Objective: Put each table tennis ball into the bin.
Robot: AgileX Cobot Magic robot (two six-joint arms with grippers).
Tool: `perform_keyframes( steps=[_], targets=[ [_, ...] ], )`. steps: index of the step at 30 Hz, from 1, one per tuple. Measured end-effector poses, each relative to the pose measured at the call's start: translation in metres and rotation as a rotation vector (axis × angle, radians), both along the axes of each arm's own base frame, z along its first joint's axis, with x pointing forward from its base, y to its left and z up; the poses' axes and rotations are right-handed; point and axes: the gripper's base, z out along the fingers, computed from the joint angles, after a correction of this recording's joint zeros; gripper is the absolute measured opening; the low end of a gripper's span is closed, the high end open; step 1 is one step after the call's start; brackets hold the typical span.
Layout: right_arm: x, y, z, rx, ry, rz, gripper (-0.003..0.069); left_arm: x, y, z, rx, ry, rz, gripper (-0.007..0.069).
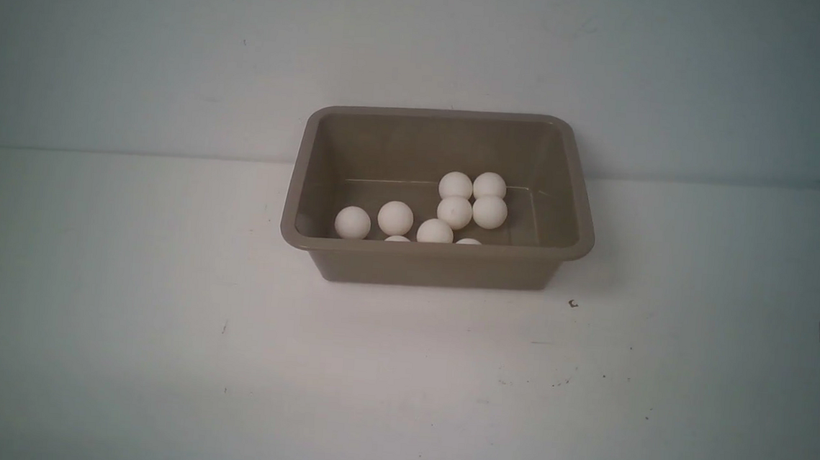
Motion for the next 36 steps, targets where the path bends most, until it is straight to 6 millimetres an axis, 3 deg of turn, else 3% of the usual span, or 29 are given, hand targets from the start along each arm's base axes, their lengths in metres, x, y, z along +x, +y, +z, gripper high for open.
perform_keyframes(
  steps=[9,36],
  targets=[
    [0.0,0.0,0.0,0.0,0.0,0.0,-0.0017,-0.002,-0.001,-0.01,0.048,0.117,-0.018,-0.0004],
    [0.0,0.0,0.0,-0.003,0.0,-0.002,-0.0017,-0.003,0.0,-0.011,0.055,0.128,-0.019,-0.0004]
  ],
)
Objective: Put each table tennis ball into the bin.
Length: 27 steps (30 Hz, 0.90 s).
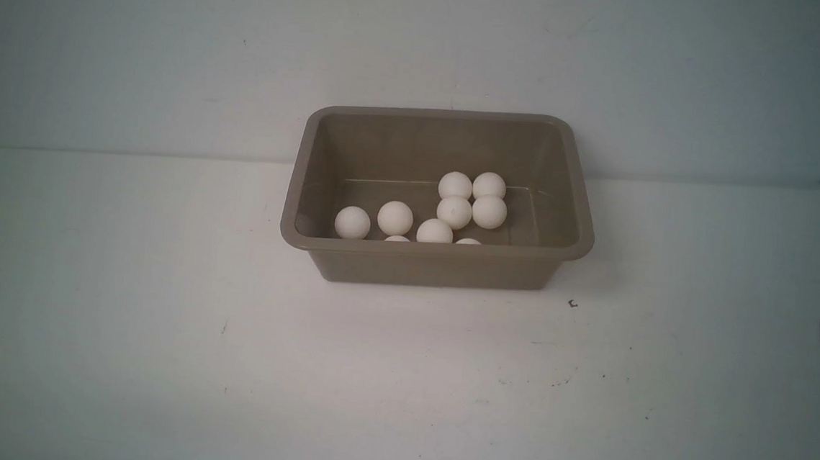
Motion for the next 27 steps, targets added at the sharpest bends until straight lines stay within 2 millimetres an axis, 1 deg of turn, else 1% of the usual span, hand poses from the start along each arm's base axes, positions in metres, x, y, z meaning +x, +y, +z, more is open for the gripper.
perform_keyframes(
  steps=[2,4,6,8,11,12,16,18,22,27],
  targets=[
    [0.001,-0.004,0.0,0.02,0.006,-0.037,-0.0017,0.0,0.0,0.0,0.0,0.0,0.0,-0.0004],
    [0.003,-0.009,0.0,0.094,0.029,-0.096,-0.0017,0.0,0.0,0.0,0.0,0.0,0.0,-0.0004],
    [0.005,-0.018,-0.001,0.228,0.069,-0.205,-0.0017,0.0,0.0,0.0,0.0,0.0,0.0,-0.0004],
    [0.006,-0.032,-0.002,0.403,0.11,-0.357,-0.0017,0.0,0.0,0.0,0.0,0.0,0.0,-0.0004],
    [0.003,-0.046,-0.006,0.528,0.15,-0.511,-0.0017,0.0,0.0,0.0,0.0,0.001,0.0,-0.0004],
    [-0.002,-0.053,-0.008,0.568,0.159,-0.59,-0.0017,0.0,0.0,0.0,0.0,0.001,0.0,-0.0004],
    [-0.021,-0.067,-0.012,0.619,0.176,-0.766,-0.0017,0.0,0.0,0.0,0.0,0.001,0.0,-0.0004],
    [-0.032,-0.071,-0.012,0.631,0.159,-0.821,-0.0017,0.0,0.0,0.0,0.0,0.001,0.0,-0.0004],
    [-0.048,-0.074,-0.009,0.626,0.095,-0.855,-0.0017,0.0,0.0,0.0,0.0,0.001,0.0,-0.0004],
    [-0.058,-0.073,-0.006,0.62,0.042,-0.837,-0.0017,0.0,0.0,0.0,0.0,0.001,0.0,-0.0004]
  ],
)
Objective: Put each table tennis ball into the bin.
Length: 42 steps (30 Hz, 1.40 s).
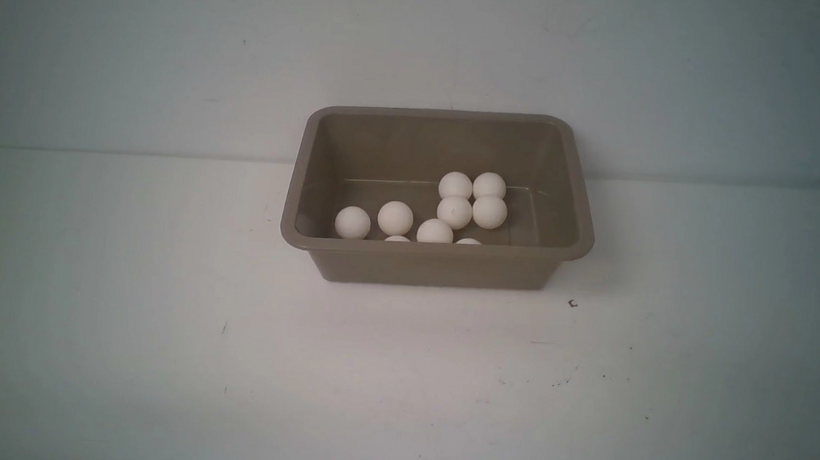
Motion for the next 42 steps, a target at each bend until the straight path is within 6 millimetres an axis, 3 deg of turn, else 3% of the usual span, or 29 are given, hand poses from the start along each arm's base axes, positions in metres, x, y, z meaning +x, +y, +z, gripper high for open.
perform_keyframes(
  steps=[21,29,42],
  targets=[
    [0.002,0.011,0.019,-0.024,-0.236,0.126,-0.0017,0.0,0.0,0.0,0.0,-0.001,0.0,-0.0004],
    [0.016,0.014,-0.037,-0.02,-0.14,0.177,-0.0017,0.0,0.0,0.0,0.0,-0.001,0.0,-0.0004],
    [0.018,0.015,-0.059,-0.094,-0.085,0.204,-0.0017,0.0,0.0,0.0,0.0,-0.001,0.0,-0.0004]
  ],
)
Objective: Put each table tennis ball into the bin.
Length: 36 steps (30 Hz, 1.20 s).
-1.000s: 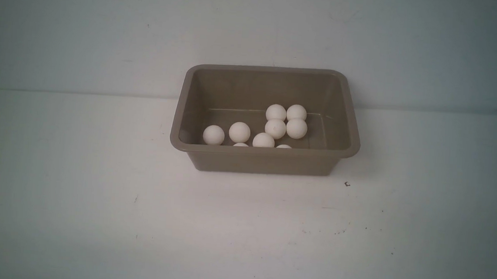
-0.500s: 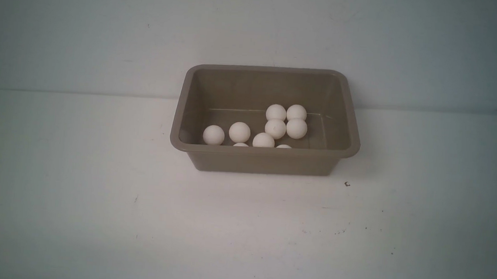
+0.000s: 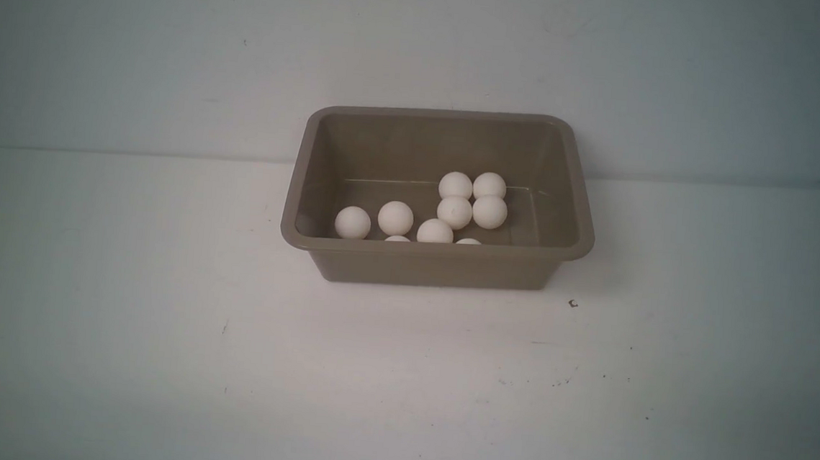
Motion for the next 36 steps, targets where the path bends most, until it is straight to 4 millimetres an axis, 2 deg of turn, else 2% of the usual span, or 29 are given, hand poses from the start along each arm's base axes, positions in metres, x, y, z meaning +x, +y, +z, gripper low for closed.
perform_keyframes(
  steps=[15,22,27,36],
  targets=[
    [0.0,-0.001,-0.005,0.021,0.023,-0.011,-0.0017,0.0,0.0,0.0,0.0,0.0,0.0,-0.0004],
    [0.002,0.005,-0.031,0.017,0.023,0.06,-0.0017,0.0,0.0,0.0,0.0,0.0,0.0,-0.0004],
    [0.003,0.01,-0.024,-0.034,-0.063,0.121,-0.0017,0.0,0.0,0.0,0.0,0.0,0.0,-0.0004],
    [0.002,0.009,-0.028,-0.129,-0.013,0.112,-0.0017,0.0,0.0,0.0,0.0,0.0,0.0,-0.0004]
  ],
)
